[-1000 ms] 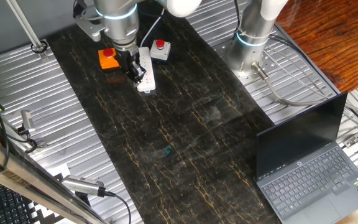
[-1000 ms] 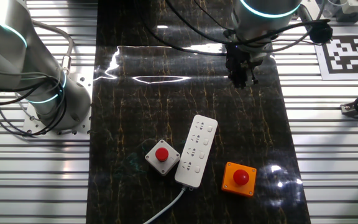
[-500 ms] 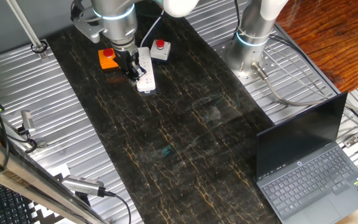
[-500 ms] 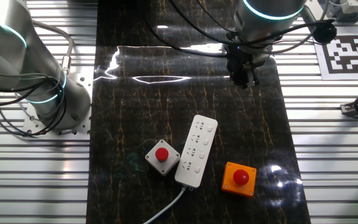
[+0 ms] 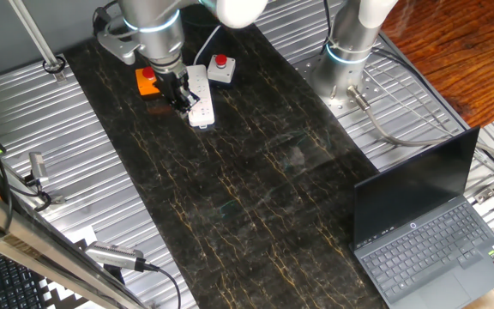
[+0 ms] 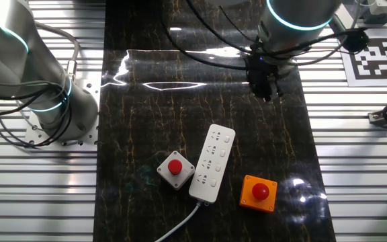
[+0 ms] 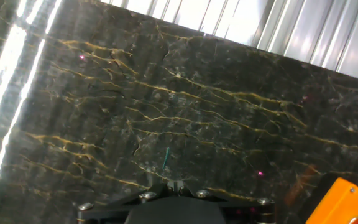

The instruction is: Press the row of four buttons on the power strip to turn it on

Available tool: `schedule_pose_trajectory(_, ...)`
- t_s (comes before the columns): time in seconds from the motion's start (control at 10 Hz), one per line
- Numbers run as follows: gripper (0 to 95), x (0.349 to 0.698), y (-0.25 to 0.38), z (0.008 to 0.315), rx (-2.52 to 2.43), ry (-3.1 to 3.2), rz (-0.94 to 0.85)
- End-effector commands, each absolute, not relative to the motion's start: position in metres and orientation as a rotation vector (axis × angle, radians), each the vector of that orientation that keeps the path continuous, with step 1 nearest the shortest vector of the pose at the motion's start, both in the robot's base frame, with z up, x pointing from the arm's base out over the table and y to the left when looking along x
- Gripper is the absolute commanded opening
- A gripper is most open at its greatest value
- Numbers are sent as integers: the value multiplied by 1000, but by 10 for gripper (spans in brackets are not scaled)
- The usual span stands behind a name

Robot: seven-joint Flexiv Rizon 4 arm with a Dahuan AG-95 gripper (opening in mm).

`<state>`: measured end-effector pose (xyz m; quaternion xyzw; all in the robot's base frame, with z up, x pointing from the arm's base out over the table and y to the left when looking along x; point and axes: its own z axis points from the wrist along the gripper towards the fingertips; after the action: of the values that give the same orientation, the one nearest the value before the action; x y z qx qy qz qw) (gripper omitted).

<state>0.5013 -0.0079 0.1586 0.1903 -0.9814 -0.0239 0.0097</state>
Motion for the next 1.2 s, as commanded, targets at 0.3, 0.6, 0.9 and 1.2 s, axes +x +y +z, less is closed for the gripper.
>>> schedule_pose_trajectory(0.3, 0, 472, -60, 142, 788, -3028, -72)
schedule_pose_trajectory(0.6, 0, 439, -114, 130, 1062, -2937, -64)
schedule_pose_trajectory(0.9, 0, 416, -126, 119, 1174, -2881, -14)
schedule_pose_trajectory(1.2, 0, 417, -125, 109, 1187, -2886, 15)
